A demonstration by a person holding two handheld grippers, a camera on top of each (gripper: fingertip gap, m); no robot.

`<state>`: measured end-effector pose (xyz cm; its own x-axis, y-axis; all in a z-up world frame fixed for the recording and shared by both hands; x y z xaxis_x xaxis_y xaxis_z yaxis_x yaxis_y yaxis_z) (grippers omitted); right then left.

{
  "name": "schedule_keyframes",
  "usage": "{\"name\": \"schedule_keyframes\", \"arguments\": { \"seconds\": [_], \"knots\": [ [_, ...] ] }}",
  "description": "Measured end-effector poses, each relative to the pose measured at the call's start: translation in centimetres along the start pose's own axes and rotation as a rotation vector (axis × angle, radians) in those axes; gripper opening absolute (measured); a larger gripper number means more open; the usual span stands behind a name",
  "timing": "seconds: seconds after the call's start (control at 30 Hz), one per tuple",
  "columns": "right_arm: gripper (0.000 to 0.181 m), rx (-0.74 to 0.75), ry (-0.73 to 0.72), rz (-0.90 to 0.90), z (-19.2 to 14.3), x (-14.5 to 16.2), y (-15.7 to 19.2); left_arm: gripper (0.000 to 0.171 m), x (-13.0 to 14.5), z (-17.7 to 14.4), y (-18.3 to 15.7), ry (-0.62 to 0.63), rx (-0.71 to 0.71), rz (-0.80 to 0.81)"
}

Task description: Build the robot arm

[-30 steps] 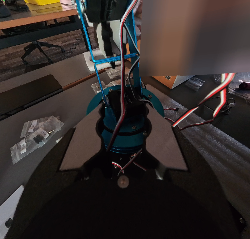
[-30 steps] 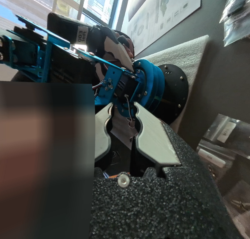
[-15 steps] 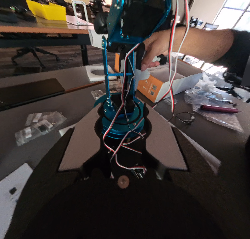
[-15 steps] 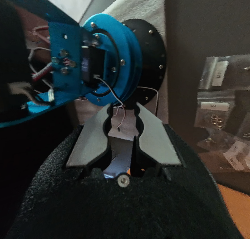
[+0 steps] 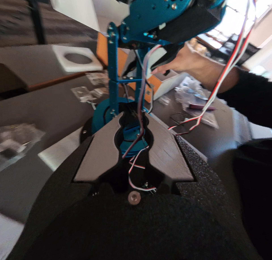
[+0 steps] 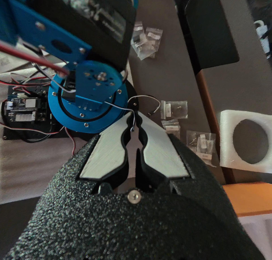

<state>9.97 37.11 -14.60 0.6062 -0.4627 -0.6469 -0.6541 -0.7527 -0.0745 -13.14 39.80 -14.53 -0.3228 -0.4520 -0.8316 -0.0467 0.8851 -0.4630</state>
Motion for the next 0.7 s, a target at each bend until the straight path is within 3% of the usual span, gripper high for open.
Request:
{"name": "schedule_keyframes", "arguments": {
  "seconds": [0.13, 0.27, 0.33, 0.47, 0.7],
  "knots": [
    [0.001, 0.066, -0.131, -0.006, -0.5, 0.0, 0.7, 0.013, -0.6, 1.7, 0.3, -0.003, 0.102, 0.005],
    [0.0, -0.068, -0.279, 0.259, -1.1, 0.2, 1.5, 0.012, -1.1, 2.5, -0.1, 0.004, 0.191, 0.035],
    [0.0, -0.151, -0.375, 0.419, -0.9, 0.6, 1.6, 0.012, -1.3, 3.2, -0.1, 0.052, 0.121, 0.088],
    [0.0, -0.25, -0.458, 0.54, -0.2, 1.6, 1.6, 0.012, -1.8, 4.6, -0.6, 0.096, -0.021, 0.173],
    [0.0, -0.201, -0.308, 0.437, 1.5, 1.1, 2.0, 0.013, -1.3, 6.7, -1.4, 0.194, -0.203, 0.379]
  ]
}}
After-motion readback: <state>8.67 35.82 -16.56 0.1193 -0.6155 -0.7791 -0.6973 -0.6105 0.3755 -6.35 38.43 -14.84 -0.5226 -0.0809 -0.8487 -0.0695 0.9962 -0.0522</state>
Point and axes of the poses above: each gripper's, where its closed fingertips meet, z out along the fingers, x out of its underside, y = z × x across the jaws, the point moved 9 cm from there along -z, back along the fingers, and after that the axes turned 7 degrees about -z, right-handed, at the moved point
